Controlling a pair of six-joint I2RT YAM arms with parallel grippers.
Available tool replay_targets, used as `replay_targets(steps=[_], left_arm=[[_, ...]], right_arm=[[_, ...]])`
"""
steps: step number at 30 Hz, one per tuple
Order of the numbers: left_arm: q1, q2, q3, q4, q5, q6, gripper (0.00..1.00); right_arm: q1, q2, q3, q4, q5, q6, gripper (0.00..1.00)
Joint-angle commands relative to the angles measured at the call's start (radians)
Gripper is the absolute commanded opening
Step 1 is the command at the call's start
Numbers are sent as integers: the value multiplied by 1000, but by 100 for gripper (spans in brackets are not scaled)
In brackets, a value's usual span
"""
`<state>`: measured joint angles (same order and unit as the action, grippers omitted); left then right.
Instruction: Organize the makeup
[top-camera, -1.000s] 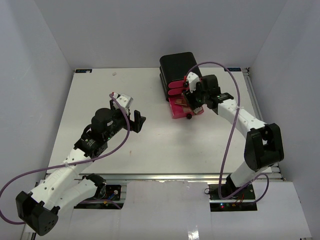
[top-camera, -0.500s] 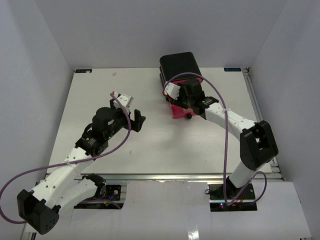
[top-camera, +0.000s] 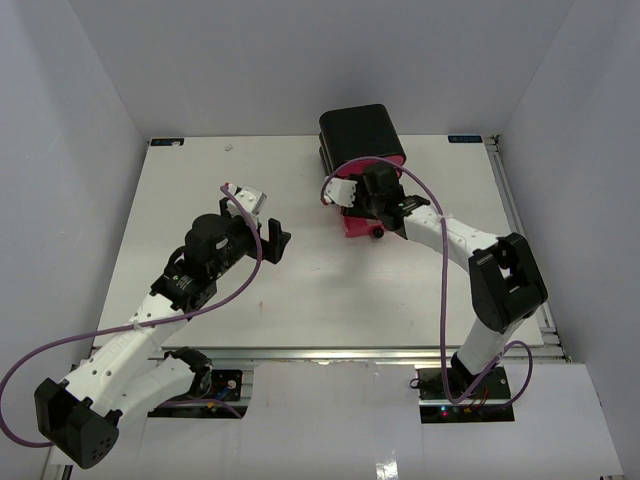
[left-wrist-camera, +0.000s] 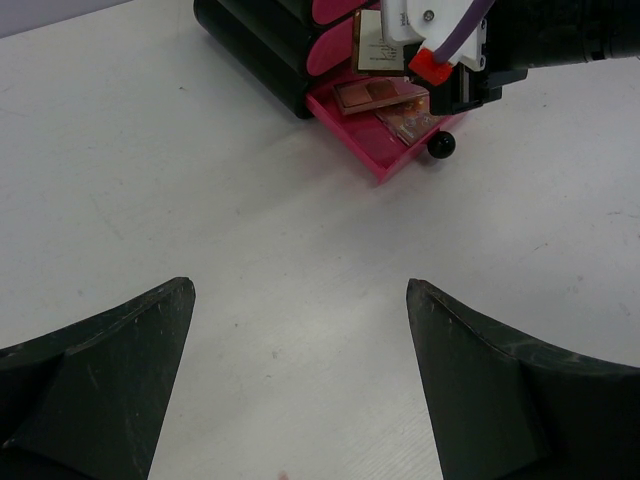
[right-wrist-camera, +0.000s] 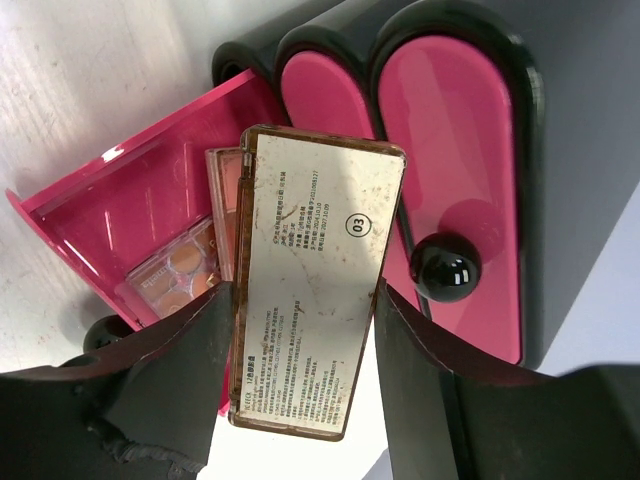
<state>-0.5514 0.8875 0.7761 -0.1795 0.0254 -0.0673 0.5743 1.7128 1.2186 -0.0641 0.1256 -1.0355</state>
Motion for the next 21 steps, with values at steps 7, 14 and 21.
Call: replay_targets(steps=[7,14,21], left_arm=[[7,-15,-6,12,-3,6,98],[7,-15,-7,13,-2,6,98],[7,-18,-6,14,-2,6,98]], right_arm=[[-16,80,12,52,25,-46,26],[-31,112,34,52,35,-52,29],[-36,139,50,52,52,-58,52]])
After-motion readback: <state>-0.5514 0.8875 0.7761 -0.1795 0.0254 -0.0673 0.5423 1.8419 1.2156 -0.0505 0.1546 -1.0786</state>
